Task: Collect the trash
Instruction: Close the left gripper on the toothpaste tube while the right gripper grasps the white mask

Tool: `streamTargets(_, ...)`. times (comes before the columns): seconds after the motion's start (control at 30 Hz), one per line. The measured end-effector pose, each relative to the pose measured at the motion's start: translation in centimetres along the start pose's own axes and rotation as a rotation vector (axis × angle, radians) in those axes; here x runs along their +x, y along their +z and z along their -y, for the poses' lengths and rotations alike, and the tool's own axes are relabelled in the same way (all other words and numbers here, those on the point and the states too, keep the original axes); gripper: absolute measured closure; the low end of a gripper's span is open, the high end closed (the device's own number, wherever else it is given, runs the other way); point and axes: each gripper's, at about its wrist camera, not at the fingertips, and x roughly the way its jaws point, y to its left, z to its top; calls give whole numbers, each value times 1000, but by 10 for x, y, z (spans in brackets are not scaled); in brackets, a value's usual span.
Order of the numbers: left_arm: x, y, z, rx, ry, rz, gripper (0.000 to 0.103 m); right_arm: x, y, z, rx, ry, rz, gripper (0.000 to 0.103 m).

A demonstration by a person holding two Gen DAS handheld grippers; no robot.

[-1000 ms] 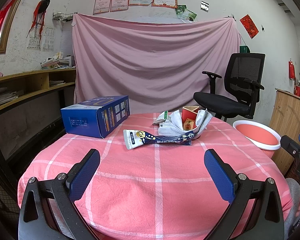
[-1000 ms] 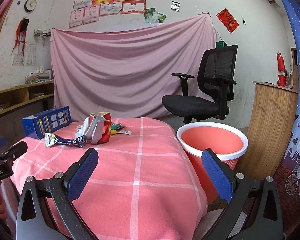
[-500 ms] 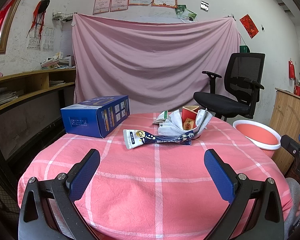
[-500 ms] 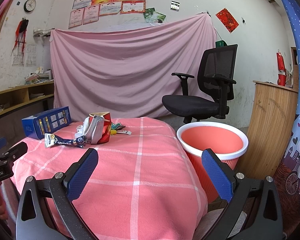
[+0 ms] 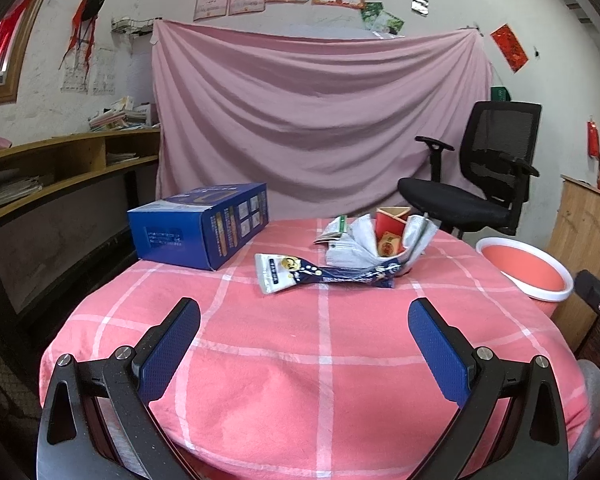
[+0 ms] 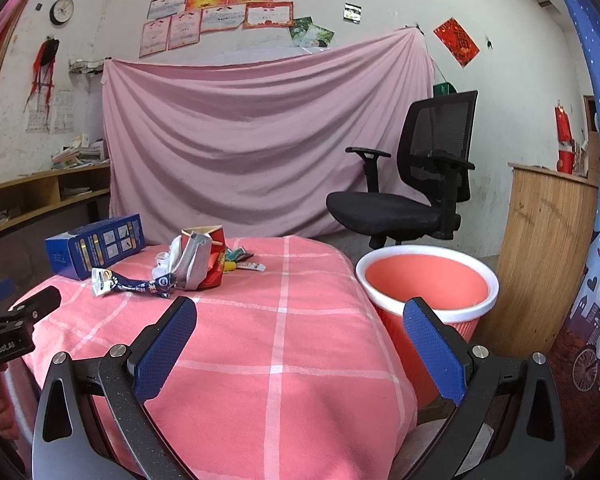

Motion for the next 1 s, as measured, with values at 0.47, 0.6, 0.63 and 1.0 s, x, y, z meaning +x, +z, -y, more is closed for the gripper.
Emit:
streamTargets(0.47, 41, 45, -20, -101, 96, -48, 1, 44, 38, -11, -23, 110, 96, 0)
streamTargets(0.6, 59, 55, -22, -104, 136, -85, 1, 63, 47, -20, -34, 137, 109, 0)
streamTargets(0.63, 64, 56, -22, -102, 141, -102, 1, 70, 49, -22, -33, 142, 101, 0)
streamTargets(1.0, 121, 40, -13, -115, -2, -341, 42, 137, 53, -33, 42, 272, -123, 0)
